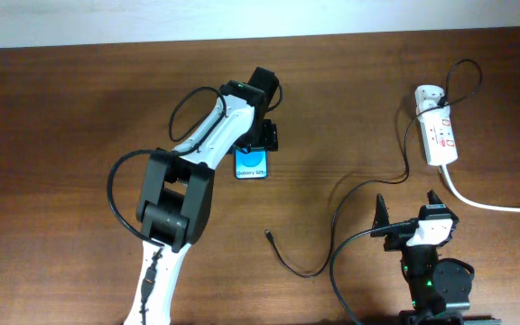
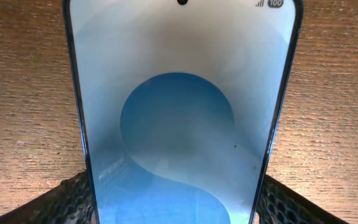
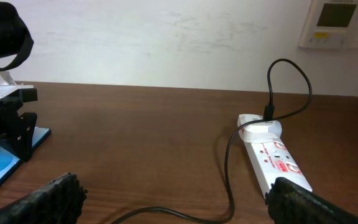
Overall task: Plug charger to phone and switch on socket
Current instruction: 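Lower the left gripper and grasp the blue phone's edge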
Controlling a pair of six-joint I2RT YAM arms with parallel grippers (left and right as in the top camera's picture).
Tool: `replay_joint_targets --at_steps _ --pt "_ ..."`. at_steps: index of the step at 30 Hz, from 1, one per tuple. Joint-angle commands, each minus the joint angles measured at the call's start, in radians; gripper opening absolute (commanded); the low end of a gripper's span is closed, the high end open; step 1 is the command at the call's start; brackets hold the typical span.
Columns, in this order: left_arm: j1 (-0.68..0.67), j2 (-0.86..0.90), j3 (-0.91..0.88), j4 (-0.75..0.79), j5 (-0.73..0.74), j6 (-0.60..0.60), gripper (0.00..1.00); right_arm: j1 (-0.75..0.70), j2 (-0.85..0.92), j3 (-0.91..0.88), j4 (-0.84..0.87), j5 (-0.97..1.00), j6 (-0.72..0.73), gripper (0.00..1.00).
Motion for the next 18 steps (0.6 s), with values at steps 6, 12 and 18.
replay_joint_targets --at_steps 6,12,18 --pt "0.021 0.027 0.088 -0.075 0.011 0.006 0.74 -0.007 -0.006 -0.005 -0.005 0.012 0.005 0.98" --pt "0.024 0.027 0.101 -0.096 0.011 0.006 0.79 -0.007 -0.006 -0.005 -0.005 0.012 0.005 0.98" --pt "0.028 0.027 0.230 -0.222 0.030 0.006 0.79 -0.007 -0.006 -0.005 -0.005 0.012 0.005 0.98"
